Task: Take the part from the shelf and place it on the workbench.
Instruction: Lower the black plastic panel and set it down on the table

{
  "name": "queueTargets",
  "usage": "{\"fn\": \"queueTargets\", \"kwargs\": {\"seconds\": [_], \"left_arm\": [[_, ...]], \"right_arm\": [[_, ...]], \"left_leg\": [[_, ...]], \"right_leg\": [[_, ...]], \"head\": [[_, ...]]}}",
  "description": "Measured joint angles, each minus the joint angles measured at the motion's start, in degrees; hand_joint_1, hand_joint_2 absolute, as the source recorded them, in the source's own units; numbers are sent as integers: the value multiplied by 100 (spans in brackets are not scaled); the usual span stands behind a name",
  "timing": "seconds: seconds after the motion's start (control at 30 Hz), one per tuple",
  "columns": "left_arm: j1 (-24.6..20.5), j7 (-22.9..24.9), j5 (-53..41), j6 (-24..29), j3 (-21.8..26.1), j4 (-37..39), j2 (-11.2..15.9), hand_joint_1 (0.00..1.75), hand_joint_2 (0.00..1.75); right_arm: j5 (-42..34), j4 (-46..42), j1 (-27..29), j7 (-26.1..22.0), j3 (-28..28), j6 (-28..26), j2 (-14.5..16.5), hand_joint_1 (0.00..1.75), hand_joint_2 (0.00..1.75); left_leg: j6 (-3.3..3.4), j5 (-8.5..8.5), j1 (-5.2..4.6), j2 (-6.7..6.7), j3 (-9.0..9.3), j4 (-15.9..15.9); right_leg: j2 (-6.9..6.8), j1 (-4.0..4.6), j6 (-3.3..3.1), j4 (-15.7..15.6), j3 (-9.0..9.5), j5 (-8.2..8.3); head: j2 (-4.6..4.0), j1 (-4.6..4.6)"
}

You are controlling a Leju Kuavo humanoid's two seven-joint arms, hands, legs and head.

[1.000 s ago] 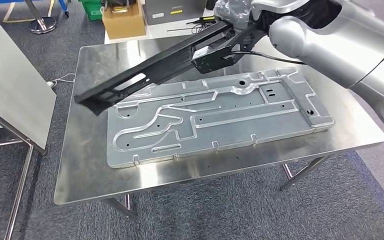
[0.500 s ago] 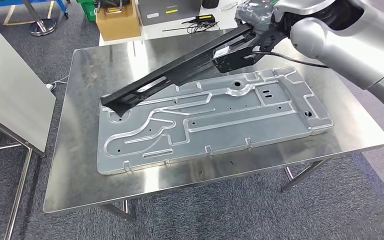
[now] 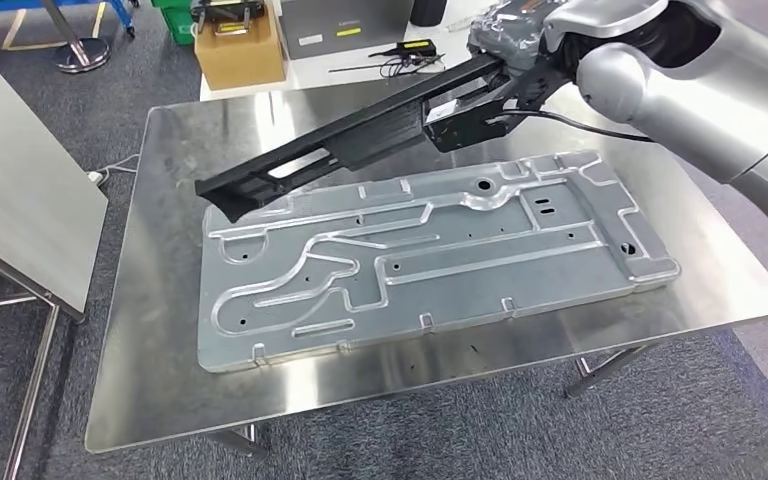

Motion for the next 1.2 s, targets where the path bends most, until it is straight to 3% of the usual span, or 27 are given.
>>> {"fn": "queueTargets", "kwargs": {"seconds": [0.1,0.17,0.2,0.27,0.33,0.4,0.5,0.57,0.63,0.67,0.73,0.83,0.9,1.03,1.1,1.17,1.2], "left_arm": [[-1,12,0,2,5,0,-8,0,175],[-13,25,0,3,25,0,-11,0,175],[-15,31,0,3,36,0,-15,0,175],[-2,42,0,1,48,0,-22,0,175],[5,48,1,-2,50,0,-26,0,175],[3,51,2,-6,52,0,-27,0,175],[2,53,5,-7,55,0,-21,0,175],[2,58,6,-7,56,0,-20,0,175],[1,29,7,-9,91,0,-23,0,175],[2,3,7,-10,130,0,-24,0,175],[2,-37,7,-12,210,0,-25,0,175],[7,-80,0,-10,261,0,-20,0,175],[8,-116,-8,-9,281,0,-11,0,175],[10,-134,-11,-9,295,0,-13,0,175],[6,-136,-11,-9,298,0,-21,0,175],[0,-137,-12,-9,314,0,-22,0,175],[-1,-142,-13,-10,324,0,-22,0,175]], "right_arm": [[-28,-3,14,-14,3,-3,-34,175,175],[-54,-5,98,-31,13,-4,-69,175,175],[-62,-7,135,-37,20,-7,-87,175,175],[-76,-14,182,-53,28,-32,-123,175,175],[-99,-26,228,-94,32,-101,-183,175,175],[-116,-45,313,-134,37,-168,-242,175,175],[-110,-72,418,-149,38,-202,-315,175,175],[-96,-77,448,-153,38,-230,-356,175,175],[-93,-77,539,-180,38,-282,-397,175,175],[-95,-77,610,-203,38,-307,-424,175,175],[-99,-77,724,-236,38,-337,-480,175,175],[-104,-77,798,-258,31,-373,-563,175,175],[-105,-77,842,-278,20,-410,-636,175,175],[-107,-76,952,-291,-19,-442,-742,175,175],[-109,-76,965,-291,-58,-451,-793,175,175],[-113,-76,996,-297,-75,-460,-827,175,175],[-114,-77,1030,-299,-74,-464,-842,175,175]], "left_leg": [[38,-39,12,6,72,-21],[43,-94,16,-6,112,3],[36,-133,21,-16,145,23],[3,-234,36,-28,213,80],[-51,-316,39,-37,221,142],[-107,-351,32,-42,210,183],[-177,-452,33,-30,181,309],[-222,-698,48,-19,-69,810],[-248,-952,58,-17,-469,1510],[-251,-970,60,-17,-606,1694],[-241,-781,58,-17,-647,1588],[-165,-244,37,-16,-306,671],[-113,-107,5,-19,-135,218],[-47,-14,15,-10,-53,63],[-3,43,43,6,-9,-25],[25,46,36,7,-9,-23],[27,40,35,6,-11,-10]], "right_leg": [[-6,-21,79,934,-544,-371],[-9,-48,115,1313,-871,-403],[-10,-63,123,1216,-898,-251],[-17,-83,124,572,-713,253],[-28,-52,95,7,-539,505],[-30,-13,25,-120,-517,499],[-29,-42,-61,-170,-432,536],[-28,-59,-104,-208,-384,535],[-17,-53,-131,-212,-370,521],[-10,-48,-138,-211,-359,512],[-5,-40,-140,-207,-335,494],[-4,-31,-126,-202,-298,470],[-3,-25,-90,-203,-306,465],[-2,-24,44,-200,-322,431],[-6,-24,86,165,-478,176],[-9,-25,121,879,-792,-167],[-11,-30,137,1148,-910,-243]], "head": [[1,5],[1,6],[1,6],[0,7],[-1,12],[0,20],[0,20],[0,15],[0,13],[1,13],[1,13],[0,14],[0,14],[1,15],[1,17],[1,17],[0,17]]}}
